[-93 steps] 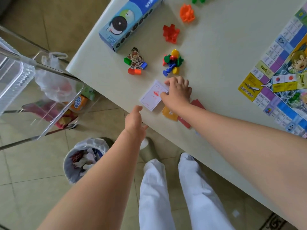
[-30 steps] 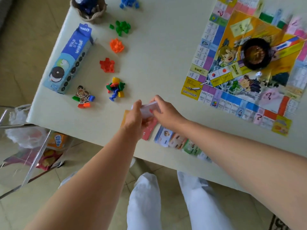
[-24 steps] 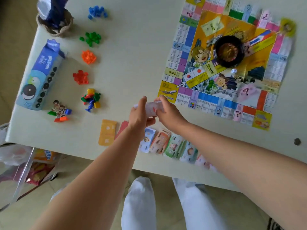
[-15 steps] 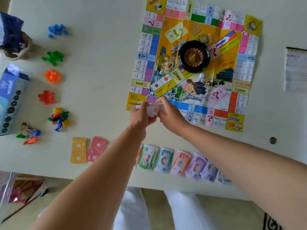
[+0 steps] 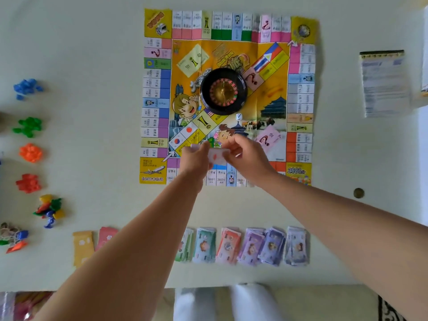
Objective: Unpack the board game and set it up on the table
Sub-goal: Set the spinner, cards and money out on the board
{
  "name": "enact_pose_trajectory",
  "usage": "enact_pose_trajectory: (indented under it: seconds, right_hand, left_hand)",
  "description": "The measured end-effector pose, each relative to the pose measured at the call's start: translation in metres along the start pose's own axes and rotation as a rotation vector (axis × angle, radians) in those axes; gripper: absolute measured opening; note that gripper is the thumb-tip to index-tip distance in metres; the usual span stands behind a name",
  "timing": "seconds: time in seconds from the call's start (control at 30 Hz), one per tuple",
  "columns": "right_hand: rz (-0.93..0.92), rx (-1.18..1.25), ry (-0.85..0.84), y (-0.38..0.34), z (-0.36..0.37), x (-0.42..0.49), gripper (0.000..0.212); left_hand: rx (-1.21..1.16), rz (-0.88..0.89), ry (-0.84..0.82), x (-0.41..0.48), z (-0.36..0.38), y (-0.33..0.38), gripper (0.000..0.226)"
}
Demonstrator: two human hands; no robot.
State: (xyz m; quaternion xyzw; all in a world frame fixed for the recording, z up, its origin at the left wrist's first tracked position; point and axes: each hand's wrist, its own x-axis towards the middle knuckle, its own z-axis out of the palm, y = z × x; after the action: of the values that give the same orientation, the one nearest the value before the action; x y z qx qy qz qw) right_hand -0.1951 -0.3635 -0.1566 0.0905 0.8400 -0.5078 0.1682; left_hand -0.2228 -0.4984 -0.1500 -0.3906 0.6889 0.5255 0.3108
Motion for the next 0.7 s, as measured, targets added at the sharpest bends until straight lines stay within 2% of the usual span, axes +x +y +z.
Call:
enact_pose_trajectory:
  seconds: [0.13, 0.27, 0.4, 0.47, 0.57, 0.7]
  right_hand:
    - [0.059, 0.096, 0.038, 0.011, -0.024, 0.008, 0.029]
    - [0.071, 0.147, 0.054, 0.019, -0.046, 0.026, 0.013]
    - [0.177, 0.271, 0.122, 0.019, -0.074, 0.058, 0.014]
    - [0.246, 0.35, 0.149, 0.019, -0.09, 0.075, 0.012]
    - [0.316, 0.471, 0.234, 0.019, -0.112, 0.102, 0.011]
    - [0.393, 0.527, 0.325, 0.026, -0.129, 0.136, 0.009]
  left_hand:
    - [0.15, 0.066, -0.008, 0.003, 0.019, 0.02, 0.038]
    - [0.255, 0.091, -0.047, 0.011, 0.036, 0.049, 0.034]
    - [0.256, 0.196, -0.141, 0.02, 0.053, 0.085, 0.027]
    - [0.258, 0.24, -0.171, 0.028, 0.062, 0.104, 0.038]
    - [0.398, 0.34, -0.126, 0.048, 0.078, 0.131, 0.05]
    - [0.626, 0.504, -0.002, 0.071, 0.091, 0.155, 0.036]
